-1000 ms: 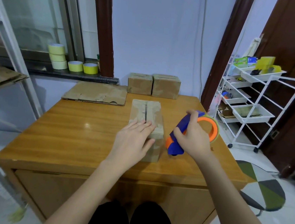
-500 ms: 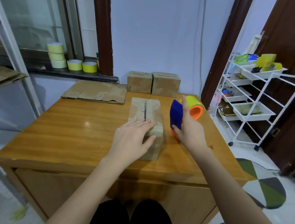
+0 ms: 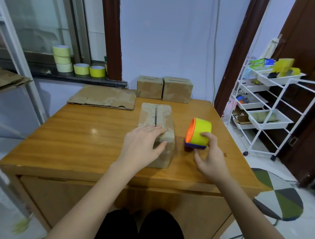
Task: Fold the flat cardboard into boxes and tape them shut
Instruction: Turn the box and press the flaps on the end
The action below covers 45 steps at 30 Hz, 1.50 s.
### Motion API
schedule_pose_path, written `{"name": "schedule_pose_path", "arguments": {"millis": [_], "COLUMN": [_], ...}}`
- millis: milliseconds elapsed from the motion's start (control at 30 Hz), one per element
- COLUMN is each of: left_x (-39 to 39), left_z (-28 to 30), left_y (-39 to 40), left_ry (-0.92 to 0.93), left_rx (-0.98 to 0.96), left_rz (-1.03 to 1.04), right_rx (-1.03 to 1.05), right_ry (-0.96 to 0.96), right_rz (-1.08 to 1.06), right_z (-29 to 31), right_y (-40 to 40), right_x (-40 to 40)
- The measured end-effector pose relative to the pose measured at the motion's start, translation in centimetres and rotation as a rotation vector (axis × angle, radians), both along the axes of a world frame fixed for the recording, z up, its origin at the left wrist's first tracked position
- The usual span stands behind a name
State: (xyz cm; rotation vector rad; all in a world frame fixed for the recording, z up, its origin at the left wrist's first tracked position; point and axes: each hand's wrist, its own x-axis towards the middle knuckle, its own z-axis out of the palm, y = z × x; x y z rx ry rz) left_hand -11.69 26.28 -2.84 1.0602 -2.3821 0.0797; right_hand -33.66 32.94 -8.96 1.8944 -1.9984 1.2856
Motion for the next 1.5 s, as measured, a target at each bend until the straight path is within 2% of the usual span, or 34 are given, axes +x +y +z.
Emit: {"name": "schedule_pose_path", "arguments": {"millis": [233,433,567,633,667,700,767,833,867,967,1033,1133,1267,1300,1367,1433,1500], "left_x": [0.0,-0.1,-0.1,0.3,0.6,1.0,2.0,2.8,3.0,2.6,2.0,1.1,1.1,1.5,2.5,3.9,5.3], "left_z": [0.2,0.7,1.0,1.4,1.6,1.8,2.2,2.1,1.7,-0.5,-2.1,-2.6,-2.3,-2.4,-2.7,-2.6,-2.1], "left_y": [0.1,0.4,-0.2,-0.7,-0.9,-1.0,-0.8,-0.4,-0.2,0.7,1.4,2.2,2.6,2.3,1.6,0.8,0.3], "left_ry": [-0.023,-0.032,-0.060,-0.028,0.039,0.150,0.492,0.822,0.903,0.934,0.970,1.035,1.010,1.009,0.995,0.981,0.929], "left_rx": [0.011,-0.018,0.055,0.193,0.296,0.403,0.564,0.699,0.781,0.959,1.011,1.043,1.078,1.088,1.105,1.086,0.969], "left_rz": [0.019,0.020,-0.046,-0.104,-0.145,-0.189,-0.233,-0.170,-0.119,-0.069,-0.111,-0.116,-0.124,-0.127,-0.160,-0.185,-0.190], "right_rx": [0.155,0.286,0.196,0.088,0.044,0.022,0.020,0.080,0.132,0.247,0.221,0.150,0.139,0.140,0.210,0.248,0.141], "right_ry": [-0.008,0.014,0.134,0.221,0.206,0.145,-0.062,-0.319,-0.456,-0.756,-0.946,-1.068,-0.995,-0.999,-1.049,-0.891,-0.692], "right_rz": [0.045,-0.035,-0.138,-0.181,-0.166,-0.120,0.004,0.096,0.138,0.219,0.238,0.251,0.077,0.085,0.247,0.341,0.336], "right_z": [-1.4,-1.2,0.3,1.5,2.3,3.2,4.9,5.9,6.0,4.2,3.3,2.0,1.5,1.8,2.5,3.2,3.6], "right_y": [3.1,4.8,5.7,5.6,5.4,5.2,4.9,4.3,3.7,0.8,-0.8,-1.6,-0.9,-0.8,-0.5,0.3,0.8], "right_x": [-1.2,-0.9,-0.4,0.4,0.9,1.6,3.5,5.8,6.8,9.1,10.4,11.7,10.2,9.5,8.7,8.0,6.8]}}
